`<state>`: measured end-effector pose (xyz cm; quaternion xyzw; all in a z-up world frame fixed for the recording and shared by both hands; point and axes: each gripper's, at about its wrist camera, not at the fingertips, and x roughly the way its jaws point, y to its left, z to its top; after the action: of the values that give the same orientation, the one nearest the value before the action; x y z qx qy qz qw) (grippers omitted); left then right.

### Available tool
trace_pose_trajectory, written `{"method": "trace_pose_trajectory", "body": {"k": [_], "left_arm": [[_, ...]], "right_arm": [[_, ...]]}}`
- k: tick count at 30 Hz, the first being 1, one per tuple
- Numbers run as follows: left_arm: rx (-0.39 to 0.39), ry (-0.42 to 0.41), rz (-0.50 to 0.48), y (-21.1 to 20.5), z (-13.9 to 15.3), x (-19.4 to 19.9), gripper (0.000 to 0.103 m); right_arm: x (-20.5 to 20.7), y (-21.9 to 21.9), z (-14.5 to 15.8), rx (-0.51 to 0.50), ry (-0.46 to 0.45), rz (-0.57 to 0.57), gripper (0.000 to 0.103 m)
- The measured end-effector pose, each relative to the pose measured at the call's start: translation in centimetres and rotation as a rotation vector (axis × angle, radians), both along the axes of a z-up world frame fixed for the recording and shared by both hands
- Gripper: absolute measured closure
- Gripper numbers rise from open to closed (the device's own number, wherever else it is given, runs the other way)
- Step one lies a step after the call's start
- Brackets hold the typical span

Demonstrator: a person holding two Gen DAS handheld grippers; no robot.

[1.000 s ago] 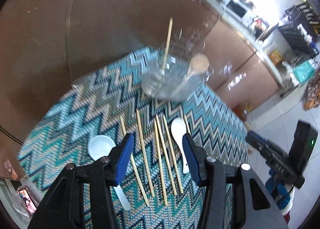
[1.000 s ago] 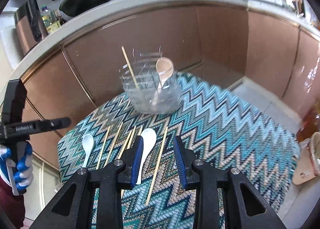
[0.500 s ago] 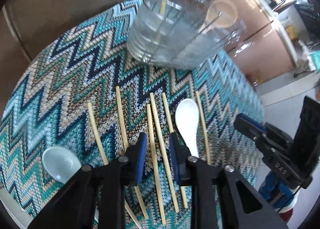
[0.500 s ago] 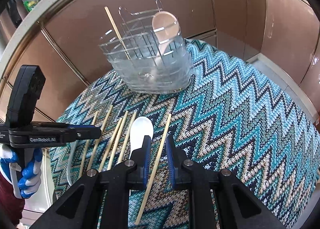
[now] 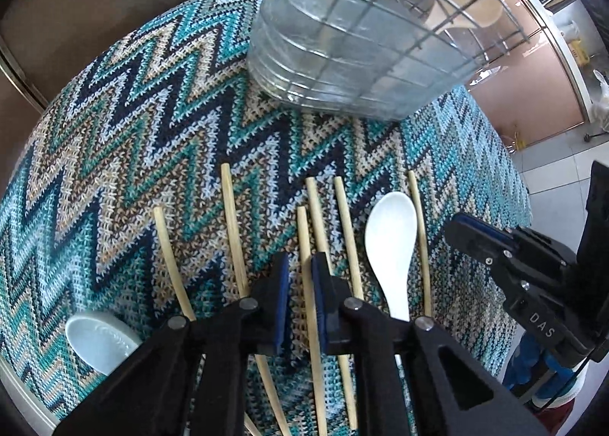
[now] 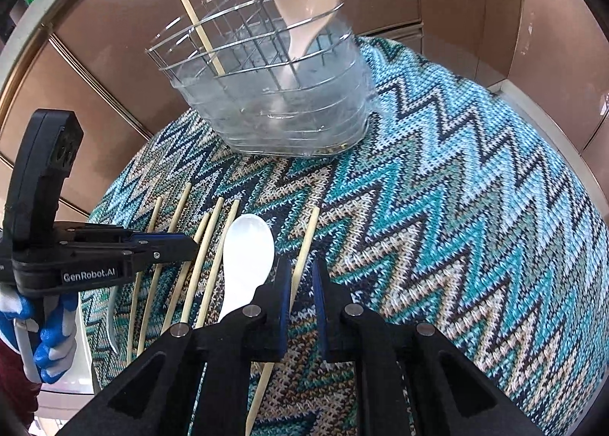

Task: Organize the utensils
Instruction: 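Grasp a chopstick with the right tool while the left tool grasps another chopstick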

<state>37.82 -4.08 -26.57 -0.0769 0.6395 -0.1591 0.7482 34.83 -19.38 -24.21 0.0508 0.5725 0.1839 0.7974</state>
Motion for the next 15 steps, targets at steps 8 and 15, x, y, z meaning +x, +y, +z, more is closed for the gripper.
{"method": "trace_pose_trajectory", "body": {"k": [8,15], "left_arm": [[0.013,0.013,-0.011,-1.1,-0.9,0.9,0.092],[0.015,0.025,-0.026,-1.0,-1.1,1.6,0.093]], "right_arm": [[2.1,2.0,-1.4,-0.048,0.046,0.03,0.093],[3.8,3.3,-3.3,-0.112,0.092,0.027,0.094]]}}
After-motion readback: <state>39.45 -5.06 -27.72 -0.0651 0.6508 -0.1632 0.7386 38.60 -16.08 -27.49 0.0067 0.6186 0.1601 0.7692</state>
